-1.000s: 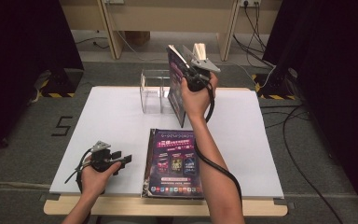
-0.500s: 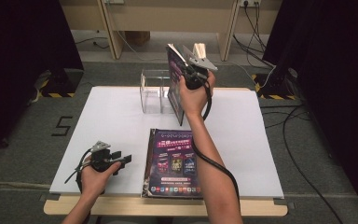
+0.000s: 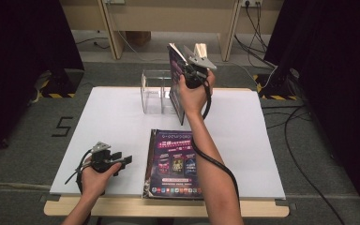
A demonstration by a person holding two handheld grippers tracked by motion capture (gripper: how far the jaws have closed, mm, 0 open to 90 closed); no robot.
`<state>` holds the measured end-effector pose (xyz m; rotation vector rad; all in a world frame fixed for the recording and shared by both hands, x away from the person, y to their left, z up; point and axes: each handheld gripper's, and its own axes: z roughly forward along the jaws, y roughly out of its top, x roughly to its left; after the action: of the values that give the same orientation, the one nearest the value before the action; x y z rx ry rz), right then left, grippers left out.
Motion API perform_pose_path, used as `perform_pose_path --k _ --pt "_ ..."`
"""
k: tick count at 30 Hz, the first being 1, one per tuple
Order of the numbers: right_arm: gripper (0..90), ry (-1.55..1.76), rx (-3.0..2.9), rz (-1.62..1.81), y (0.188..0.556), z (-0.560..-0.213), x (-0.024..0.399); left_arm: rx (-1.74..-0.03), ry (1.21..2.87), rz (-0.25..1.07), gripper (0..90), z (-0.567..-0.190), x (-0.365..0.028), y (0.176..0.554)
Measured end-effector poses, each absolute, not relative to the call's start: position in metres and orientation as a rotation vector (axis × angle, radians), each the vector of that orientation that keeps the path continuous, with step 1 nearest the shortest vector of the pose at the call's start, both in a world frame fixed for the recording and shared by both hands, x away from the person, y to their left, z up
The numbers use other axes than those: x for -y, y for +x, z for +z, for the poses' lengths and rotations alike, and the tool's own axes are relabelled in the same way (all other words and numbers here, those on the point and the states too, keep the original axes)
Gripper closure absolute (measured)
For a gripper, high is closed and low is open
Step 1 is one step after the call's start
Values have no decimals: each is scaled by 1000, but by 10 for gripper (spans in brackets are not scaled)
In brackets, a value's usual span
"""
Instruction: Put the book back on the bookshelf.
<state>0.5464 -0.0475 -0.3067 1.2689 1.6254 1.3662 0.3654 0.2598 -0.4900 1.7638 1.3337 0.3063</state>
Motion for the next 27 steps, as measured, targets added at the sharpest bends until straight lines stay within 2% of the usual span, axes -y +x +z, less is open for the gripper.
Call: perform_pose_path --k 27 --pt "844 1297 -1592 1337 559 -314 39 -1337 1763 299 422 -492 -261 366"
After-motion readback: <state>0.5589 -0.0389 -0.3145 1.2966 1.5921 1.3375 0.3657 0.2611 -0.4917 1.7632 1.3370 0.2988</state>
